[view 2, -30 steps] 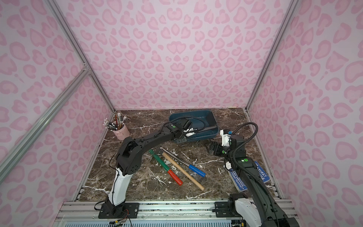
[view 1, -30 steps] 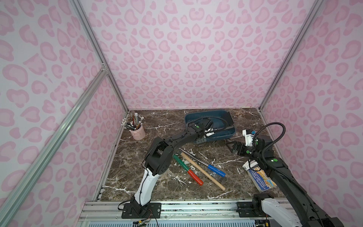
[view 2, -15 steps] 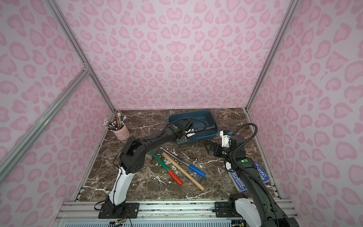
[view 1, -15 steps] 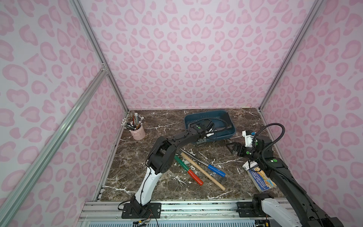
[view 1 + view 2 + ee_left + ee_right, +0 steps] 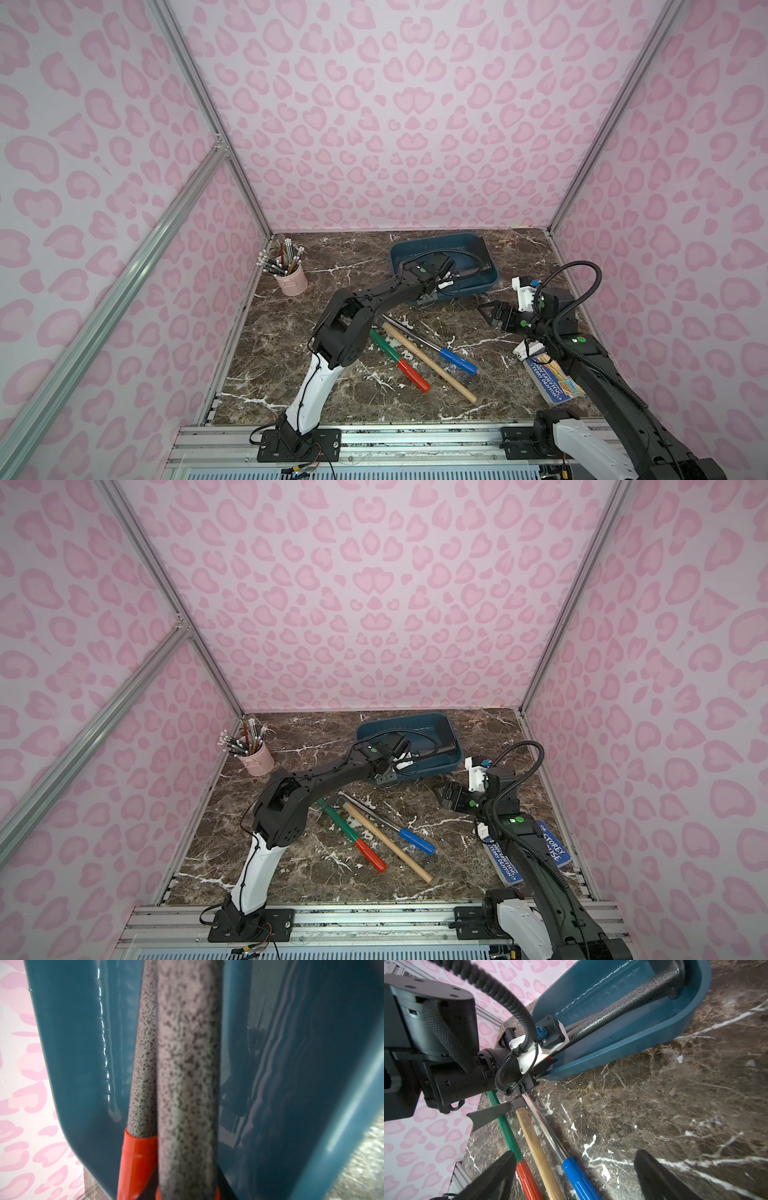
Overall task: Put the small hoe into the storage box
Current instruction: Place the hoe in the storage box.
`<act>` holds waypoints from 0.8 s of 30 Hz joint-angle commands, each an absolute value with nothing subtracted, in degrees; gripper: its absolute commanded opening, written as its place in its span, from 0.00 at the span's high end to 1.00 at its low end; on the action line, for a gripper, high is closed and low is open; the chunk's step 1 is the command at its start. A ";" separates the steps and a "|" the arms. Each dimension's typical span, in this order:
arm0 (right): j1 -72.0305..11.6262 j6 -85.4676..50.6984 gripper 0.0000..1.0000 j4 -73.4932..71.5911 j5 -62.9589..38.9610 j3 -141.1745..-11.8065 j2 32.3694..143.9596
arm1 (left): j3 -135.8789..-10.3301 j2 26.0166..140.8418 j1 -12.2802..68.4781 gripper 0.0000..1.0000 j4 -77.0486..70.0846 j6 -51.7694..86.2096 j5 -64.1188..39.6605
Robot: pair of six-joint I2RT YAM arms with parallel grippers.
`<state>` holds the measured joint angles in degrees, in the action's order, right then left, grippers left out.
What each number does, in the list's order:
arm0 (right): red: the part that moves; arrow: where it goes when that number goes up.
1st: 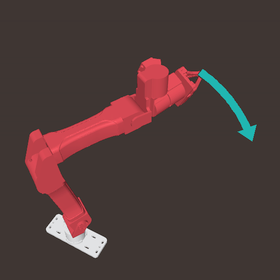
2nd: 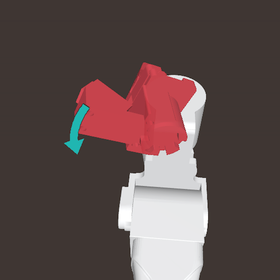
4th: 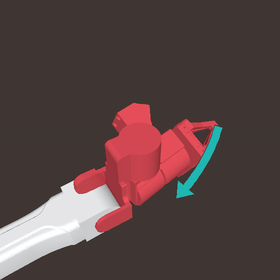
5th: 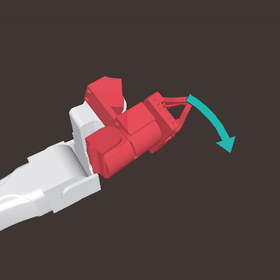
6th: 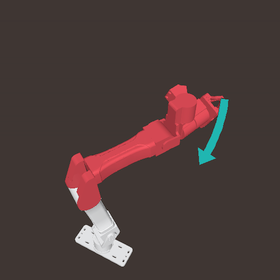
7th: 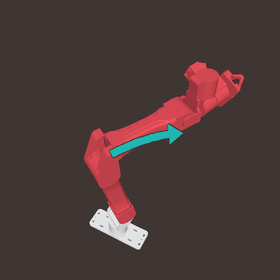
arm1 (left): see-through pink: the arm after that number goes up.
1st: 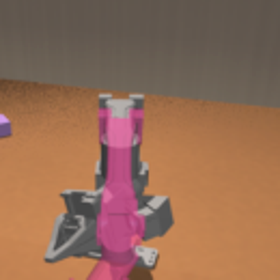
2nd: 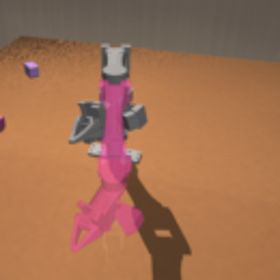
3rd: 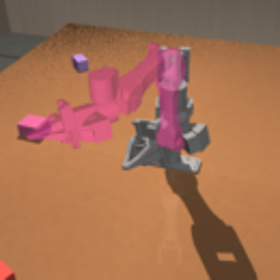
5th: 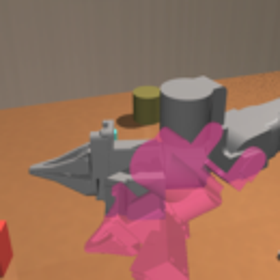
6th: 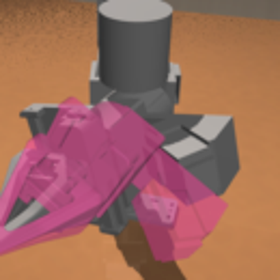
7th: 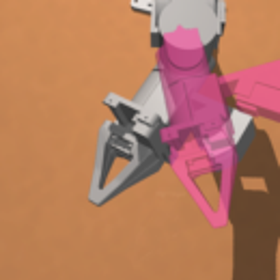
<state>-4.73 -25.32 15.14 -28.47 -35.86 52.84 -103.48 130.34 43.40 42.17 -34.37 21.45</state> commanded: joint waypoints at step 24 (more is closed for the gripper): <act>-4.82 -25.37 0.07 12.48 -29.80 -35.68 53.61 | -104.41 129.02 43.31 0.64 36.63 -33.44 23.88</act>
